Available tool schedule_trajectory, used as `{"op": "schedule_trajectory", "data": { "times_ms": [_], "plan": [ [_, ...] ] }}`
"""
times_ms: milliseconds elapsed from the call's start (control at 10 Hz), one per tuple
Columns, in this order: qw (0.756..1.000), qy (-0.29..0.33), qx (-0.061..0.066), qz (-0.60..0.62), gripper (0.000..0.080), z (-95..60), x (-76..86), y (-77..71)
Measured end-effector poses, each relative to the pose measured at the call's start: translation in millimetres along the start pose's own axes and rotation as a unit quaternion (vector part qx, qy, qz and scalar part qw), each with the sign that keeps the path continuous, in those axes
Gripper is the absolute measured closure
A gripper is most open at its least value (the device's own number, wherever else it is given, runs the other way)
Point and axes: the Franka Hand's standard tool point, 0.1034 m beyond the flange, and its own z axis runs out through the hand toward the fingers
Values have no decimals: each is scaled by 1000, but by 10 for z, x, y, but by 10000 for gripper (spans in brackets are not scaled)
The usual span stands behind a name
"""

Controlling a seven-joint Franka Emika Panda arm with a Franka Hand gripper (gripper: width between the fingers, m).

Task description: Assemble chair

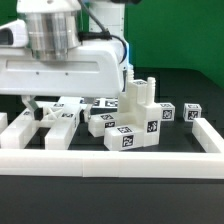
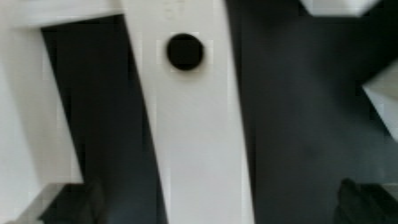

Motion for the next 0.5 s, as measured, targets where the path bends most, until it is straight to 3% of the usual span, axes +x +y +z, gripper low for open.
{"op": "schedule_trajectory", "data": {
  "times_ms": [100, 500],
  "plan": [
    [999, 0, 0, -41, 151, 9, 15, 64],
    [999, 0, 1, -48, 151, 23, 25, 65]
  ]
}}
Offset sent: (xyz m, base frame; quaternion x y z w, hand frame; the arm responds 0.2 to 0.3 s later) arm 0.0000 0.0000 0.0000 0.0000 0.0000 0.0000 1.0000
